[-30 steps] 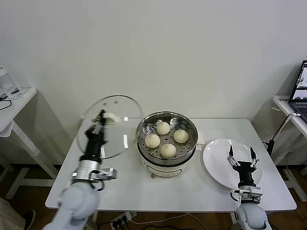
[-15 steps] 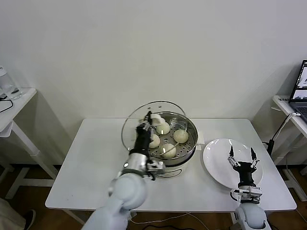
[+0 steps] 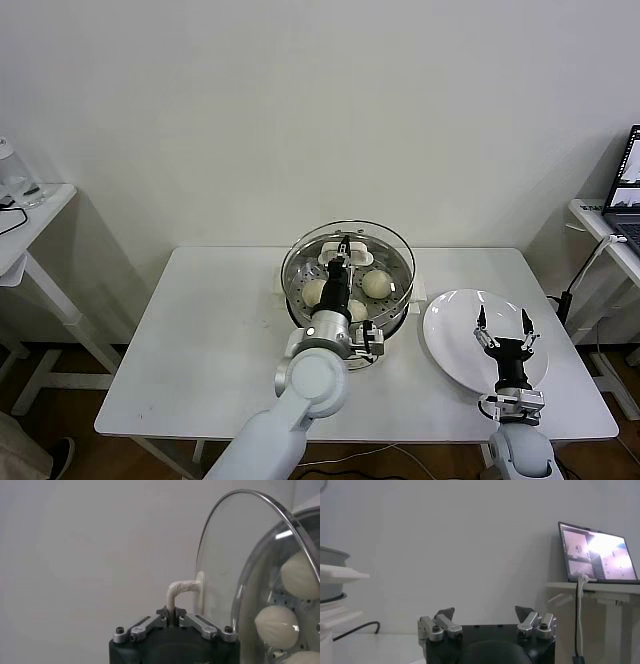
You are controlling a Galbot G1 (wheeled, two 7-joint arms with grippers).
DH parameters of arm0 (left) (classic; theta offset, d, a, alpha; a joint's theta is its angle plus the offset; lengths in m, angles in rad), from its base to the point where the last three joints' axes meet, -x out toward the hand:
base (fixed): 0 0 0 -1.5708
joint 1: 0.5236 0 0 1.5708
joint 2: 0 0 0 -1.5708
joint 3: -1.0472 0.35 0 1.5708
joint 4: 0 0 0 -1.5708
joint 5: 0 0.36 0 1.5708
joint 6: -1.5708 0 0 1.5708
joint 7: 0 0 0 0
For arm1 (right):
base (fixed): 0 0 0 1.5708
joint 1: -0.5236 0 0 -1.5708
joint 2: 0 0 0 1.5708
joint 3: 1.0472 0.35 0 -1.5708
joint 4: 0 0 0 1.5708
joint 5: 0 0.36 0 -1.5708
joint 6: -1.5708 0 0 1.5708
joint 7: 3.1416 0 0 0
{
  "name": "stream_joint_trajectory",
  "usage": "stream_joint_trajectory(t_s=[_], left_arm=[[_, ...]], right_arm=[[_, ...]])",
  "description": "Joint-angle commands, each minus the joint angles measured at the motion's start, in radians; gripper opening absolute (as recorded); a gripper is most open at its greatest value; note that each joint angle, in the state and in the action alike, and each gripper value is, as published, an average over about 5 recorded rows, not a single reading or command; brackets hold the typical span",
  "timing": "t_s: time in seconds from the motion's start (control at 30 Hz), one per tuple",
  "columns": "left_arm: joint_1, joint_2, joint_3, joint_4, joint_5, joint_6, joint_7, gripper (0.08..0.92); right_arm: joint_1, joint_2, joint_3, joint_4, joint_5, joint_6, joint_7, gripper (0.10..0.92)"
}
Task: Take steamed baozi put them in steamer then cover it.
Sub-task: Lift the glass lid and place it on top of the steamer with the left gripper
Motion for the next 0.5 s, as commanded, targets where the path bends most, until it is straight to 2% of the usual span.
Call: stream_joint_trajectory(t_s=[0.03,0.5], left_arm=[[-0.027,-0.064,0.024,0.108,0.132,0.008,0.047,0.185],[-0.04,-0.082,0.0,0.176,0.155,-0.008,0.031,0.185]], right_arm=[[0.002,0.002,0.001,-0.006,-0.002,0.002,-0.001,0.823],[0.009,0.005,-0.001,-0.014,-0.008,0.001,-0.002,0.823]])
